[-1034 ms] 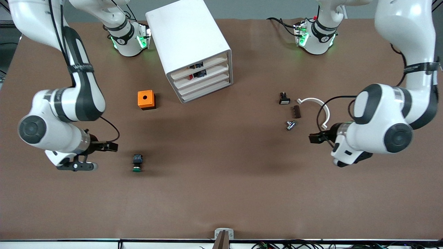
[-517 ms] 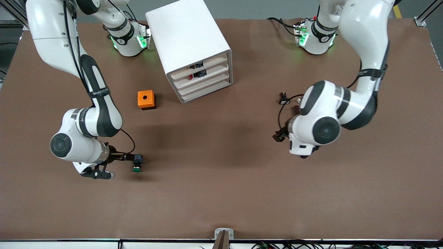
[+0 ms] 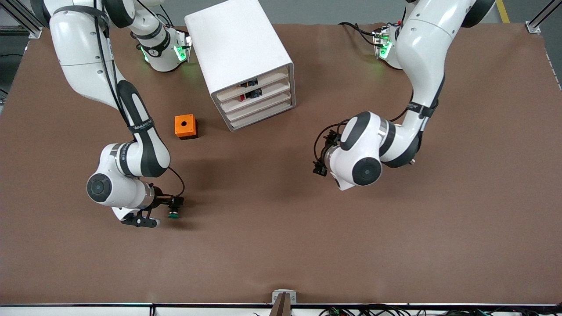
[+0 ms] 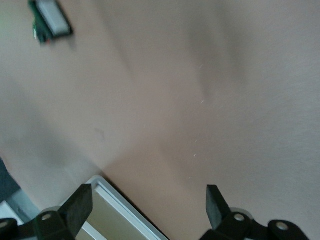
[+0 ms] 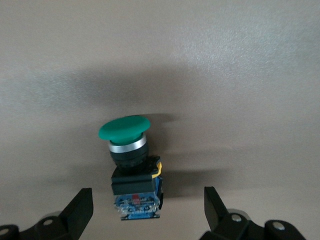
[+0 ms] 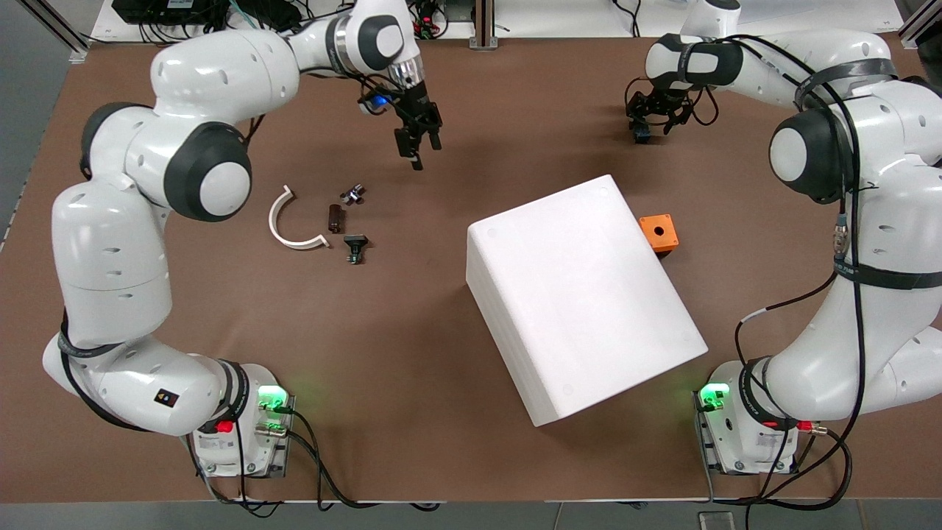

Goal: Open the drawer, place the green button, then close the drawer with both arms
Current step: 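Pull the drawer open with the left gripper while the right gripper lifts the button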

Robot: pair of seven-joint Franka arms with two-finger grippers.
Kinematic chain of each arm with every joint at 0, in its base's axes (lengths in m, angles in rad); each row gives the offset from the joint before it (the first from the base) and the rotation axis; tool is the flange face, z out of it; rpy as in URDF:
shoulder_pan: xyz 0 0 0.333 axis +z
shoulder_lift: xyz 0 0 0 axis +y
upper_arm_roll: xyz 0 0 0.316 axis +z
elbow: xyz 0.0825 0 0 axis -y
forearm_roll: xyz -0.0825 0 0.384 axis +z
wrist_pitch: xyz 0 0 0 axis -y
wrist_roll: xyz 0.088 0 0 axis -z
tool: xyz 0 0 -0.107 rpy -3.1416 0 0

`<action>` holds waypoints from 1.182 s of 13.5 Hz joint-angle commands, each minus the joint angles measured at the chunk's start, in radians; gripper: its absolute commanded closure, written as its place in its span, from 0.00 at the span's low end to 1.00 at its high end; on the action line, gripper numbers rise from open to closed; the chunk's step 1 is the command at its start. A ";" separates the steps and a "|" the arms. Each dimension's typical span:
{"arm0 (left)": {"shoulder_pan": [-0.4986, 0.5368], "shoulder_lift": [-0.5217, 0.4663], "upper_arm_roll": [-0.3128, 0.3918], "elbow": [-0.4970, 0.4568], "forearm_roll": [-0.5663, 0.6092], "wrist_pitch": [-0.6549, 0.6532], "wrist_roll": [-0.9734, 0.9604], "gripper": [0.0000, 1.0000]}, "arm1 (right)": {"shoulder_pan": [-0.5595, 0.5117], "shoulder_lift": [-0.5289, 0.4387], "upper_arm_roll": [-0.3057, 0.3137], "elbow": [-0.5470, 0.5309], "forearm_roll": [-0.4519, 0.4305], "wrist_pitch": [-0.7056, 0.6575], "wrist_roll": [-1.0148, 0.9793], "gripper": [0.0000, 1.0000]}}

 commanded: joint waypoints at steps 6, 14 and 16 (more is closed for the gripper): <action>-0.067 0.086 0.006 -0.013 -0.339 -0.010 -0.360 0.02 | 0.005 0.010 -0.002 -0.006 0.021 0.010 -0.007 0.56; -0.127 0.182 0.004 -0.011 -0.520 -0.177 -0.613 0.30 | -0.012 -0.013 -0.004 0.153 0.025 -0.267 0.078 1.00; -0.130 0.201 0.004 -0.011 -0.580 -0.199 -0.653 0.36 | -0.006 -0.030 -0.003 0.207 0.025 -0.354 0.196 1.00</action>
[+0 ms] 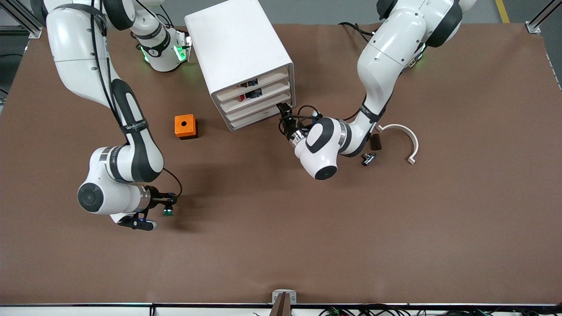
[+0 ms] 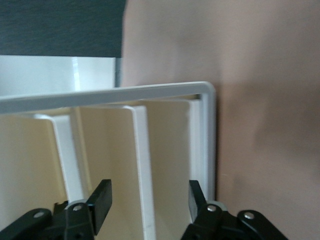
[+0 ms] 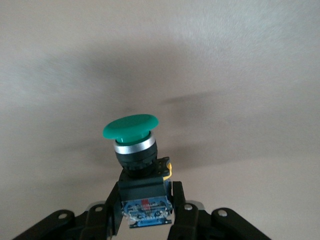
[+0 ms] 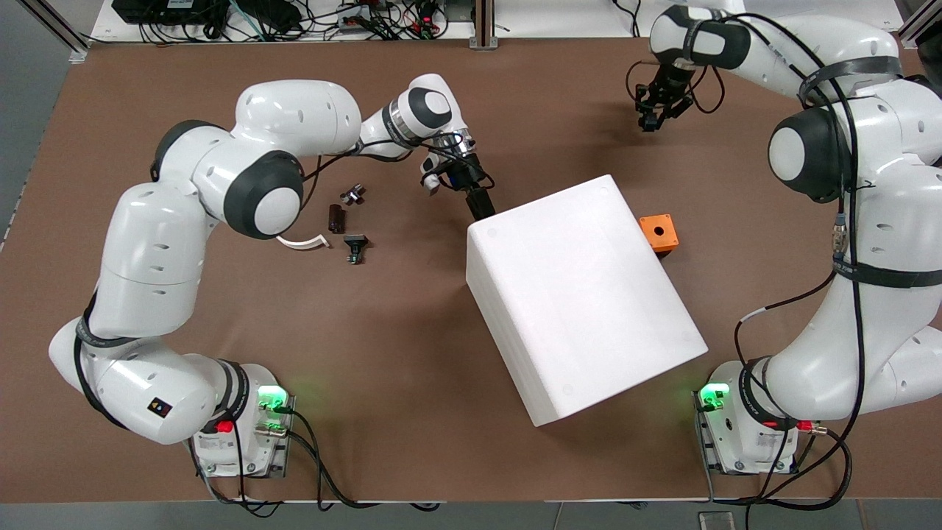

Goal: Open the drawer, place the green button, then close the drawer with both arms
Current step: 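Pull the drawer open with the left gripper while the right gripper lifts the button, then lower the green button into the drawer and open the right gripper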

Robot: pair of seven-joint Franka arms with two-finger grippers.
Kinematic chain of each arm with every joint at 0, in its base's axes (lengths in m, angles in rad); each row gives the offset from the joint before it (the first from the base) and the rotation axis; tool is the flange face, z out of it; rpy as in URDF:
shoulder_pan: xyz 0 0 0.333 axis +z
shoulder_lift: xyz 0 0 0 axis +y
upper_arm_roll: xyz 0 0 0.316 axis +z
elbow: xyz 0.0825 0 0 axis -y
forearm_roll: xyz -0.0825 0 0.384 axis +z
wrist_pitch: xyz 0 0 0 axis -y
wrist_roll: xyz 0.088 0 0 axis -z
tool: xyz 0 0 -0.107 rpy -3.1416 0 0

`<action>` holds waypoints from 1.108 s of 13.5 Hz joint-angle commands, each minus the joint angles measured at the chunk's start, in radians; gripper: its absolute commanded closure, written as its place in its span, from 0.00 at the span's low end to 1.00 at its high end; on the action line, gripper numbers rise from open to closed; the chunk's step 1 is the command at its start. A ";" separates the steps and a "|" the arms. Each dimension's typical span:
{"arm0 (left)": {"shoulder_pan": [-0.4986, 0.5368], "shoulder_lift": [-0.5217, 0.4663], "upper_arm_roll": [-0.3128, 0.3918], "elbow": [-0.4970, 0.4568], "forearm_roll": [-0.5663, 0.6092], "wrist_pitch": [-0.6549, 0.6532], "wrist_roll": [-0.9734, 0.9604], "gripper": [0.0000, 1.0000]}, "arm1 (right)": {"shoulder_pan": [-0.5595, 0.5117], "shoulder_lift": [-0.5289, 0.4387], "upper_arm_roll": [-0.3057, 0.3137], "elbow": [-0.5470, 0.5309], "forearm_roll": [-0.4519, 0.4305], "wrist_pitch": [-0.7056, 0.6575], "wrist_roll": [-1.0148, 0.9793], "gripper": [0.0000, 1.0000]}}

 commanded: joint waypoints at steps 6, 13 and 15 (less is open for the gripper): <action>-0.037 0.058 0.006 0.012 -0.116 -0.029 -0.053 0.52 | 0.050 -0.157 0.015 0.135 0.028 -0.392 0.532 1.00; -0.057 0.078 0.009 0.015 -0.117 -0.027 -0.030 1.00 | 0.144 -0.258 0.016 0.126 0.034 -0.603 0.795 1.00; -0.040 0.076 0.021 0.019 -0.108 -0.027 0.017 1.00 | 0.190 -0.303 0.019 0.058 0.037 -0.592 0.899 0.99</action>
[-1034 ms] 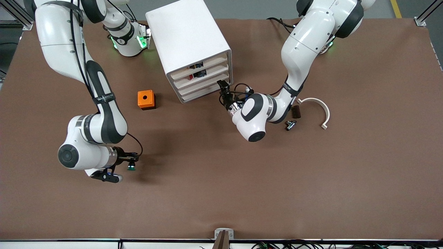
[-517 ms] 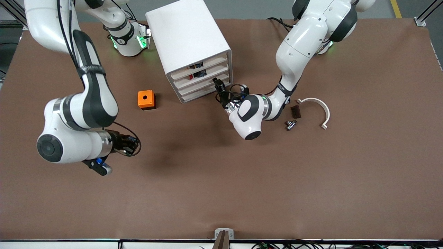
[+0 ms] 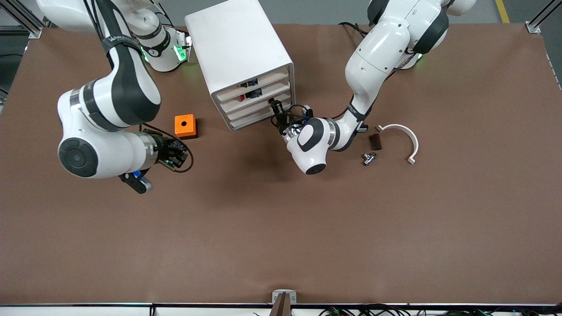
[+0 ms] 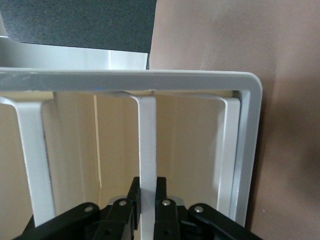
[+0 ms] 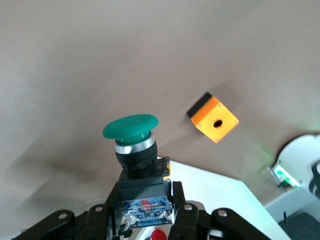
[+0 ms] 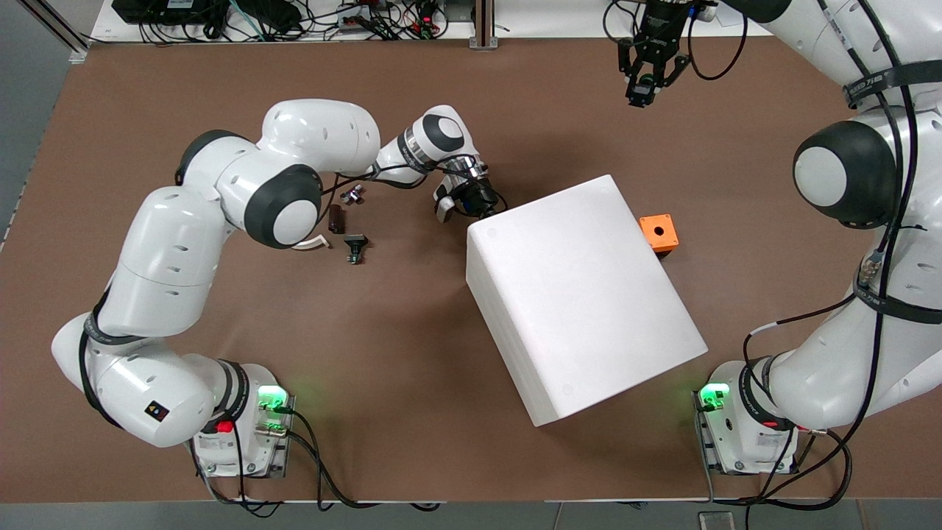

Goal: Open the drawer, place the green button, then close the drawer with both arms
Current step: 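Lower the green button into the drawer and open the right gripper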

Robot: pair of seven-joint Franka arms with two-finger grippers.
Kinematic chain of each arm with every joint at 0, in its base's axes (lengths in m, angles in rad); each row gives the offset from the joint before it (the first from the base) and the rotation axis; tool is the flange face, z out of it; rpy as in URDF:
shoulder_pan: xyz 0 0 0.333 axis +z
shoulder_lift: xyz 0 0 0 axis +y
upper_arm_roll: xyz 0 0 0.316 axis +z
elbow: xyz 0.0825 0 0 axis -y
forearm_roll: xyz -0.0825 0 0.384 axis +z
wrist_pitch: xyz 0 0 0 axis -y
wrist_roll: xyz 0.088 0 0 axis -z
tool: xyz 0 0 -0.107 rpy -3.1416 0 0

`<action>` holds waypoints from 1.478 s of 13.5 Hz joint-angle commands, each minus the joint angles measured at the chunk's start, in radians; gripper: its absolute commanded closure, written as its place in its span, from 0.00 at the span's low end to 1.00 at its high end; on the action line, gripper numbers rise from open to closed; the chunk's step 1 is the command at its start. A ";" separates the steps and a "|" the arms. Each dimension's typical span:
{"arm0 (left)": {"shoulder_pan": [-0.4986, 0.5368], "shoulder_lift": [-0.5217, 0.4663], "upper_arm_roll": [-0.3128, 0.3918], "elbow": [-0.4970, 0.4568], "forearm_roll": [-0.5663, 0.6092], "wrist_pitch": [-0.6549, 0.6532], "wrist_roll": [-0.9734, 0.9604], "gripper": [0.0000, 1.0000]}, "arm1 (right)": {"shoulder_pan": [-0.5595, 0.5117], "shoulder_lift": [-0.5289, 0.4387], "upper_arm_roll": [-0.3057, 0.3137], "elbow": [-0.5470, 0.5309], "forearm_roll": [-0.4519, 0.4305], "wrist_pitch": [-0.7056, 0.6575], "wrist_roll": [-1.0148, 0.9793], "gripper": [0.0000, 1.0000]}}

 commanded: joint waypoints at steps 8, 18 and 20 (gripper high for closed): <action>0.088 0.006 0.121 0.122 -0.003 -0.003 0.185 0.90 | 0.266 -0.108 0.001 -0.297 0.019 0.305 0.596 0.98; 0.209 -0.048 0.168 0.156 0.005 -0.009 0.309 0.01 | 0.465 -0.072 0.001 -0.446 0.096 0.716 0.830 0.94; 0.220 -0.062 0.231 0.157 0.005 -0.012 0.337 0.01 | 0.488 -0.045 -0.001 -0.445 0.092 0.774 0.874 0.83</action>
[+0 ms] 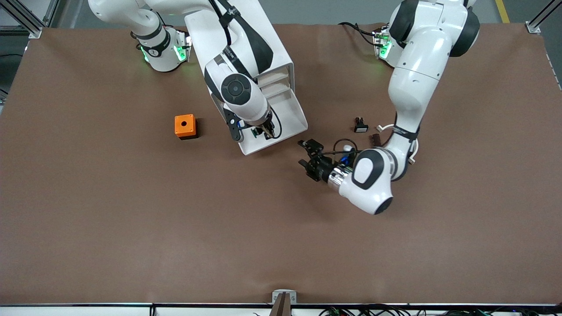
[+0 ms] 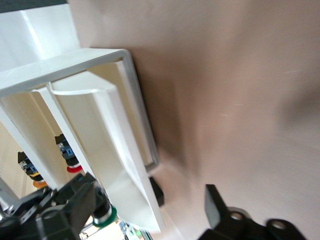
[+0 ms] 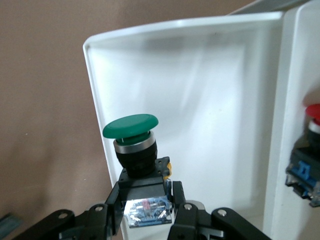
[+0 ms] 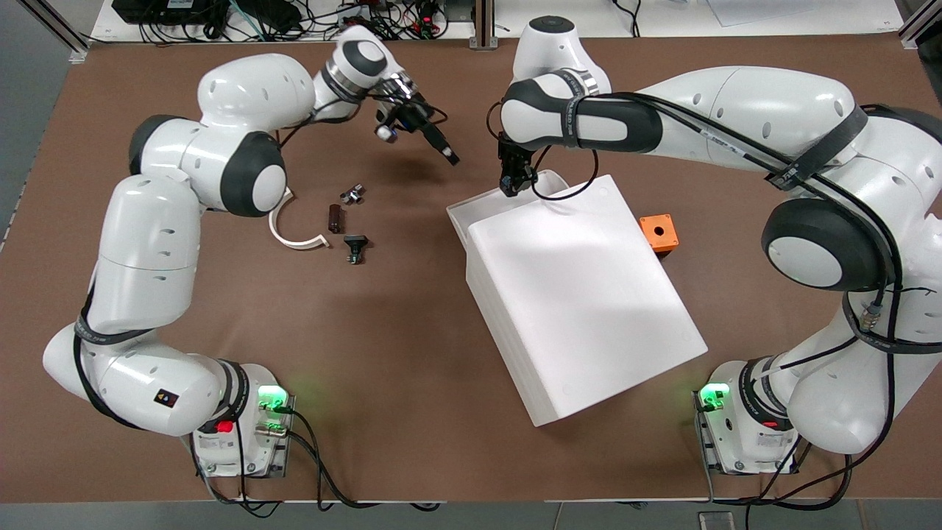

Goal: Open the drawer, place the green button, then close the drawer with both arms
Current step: 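Lower the green button into the drawer and open the right gripper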

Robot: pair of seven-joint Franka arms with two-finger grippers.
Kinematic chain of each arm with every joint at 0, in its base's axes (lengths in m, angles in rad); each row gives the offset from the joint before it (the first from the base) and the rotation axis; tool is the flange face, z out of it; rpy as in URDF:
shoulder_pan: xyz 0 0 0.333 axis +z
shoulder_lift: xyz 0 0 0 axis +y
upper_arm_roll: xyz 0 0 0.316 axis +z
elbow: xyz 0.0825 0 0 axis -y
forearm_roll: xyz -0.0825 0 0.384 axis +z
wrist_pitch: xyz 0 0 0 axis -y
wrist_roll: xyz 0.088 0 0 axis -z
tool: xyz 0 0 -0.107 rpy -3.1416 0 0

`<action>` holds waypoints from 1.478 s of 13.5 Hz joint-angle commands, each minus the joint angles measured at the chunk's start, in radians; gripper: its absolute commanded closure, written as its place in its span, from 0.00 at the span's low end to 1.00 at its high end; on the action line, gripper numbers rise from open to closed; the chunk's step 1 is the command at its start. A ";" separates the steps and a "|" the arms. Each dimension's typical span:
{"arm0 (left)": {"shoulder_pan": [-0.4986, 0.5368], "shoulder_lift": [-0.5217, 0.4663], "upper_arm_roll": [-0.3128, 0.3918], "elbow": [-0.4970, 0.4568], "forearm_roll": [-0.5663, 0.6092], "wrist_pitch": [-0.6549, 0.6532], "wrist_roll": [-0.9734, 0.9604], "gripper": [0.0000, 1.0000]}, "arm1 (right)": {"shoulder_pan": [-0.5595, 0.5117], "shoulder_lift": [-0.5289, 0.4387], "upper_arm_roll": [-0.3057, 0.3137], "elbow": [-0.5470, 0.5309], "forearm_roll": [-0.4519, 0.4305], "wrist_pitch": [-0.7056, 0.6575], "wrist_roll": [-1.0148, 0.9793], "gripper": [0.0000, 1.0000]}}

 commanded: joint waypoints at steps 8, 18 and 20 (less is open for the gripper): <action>-0.004 -0.146 0.234 0.019 0.356 -0.004 0.231 0.01 | 0.016 0.038 -0.020 0.012 0.013 0.085 0.044 0.00; -0.053 -0.272 0.225 0.019 0.615 -0.001 0.783 0.01 | -0.301 -0.005 -0.068 0.296 -0.114 -0.334 -0.673 0.00; -0.096 -0.255 0.225 0.012 0.643 0.063 0.788 0.01 | -0.398 -0.033 -0.068 0.303 -0.111 -0.377 -0.884 0.00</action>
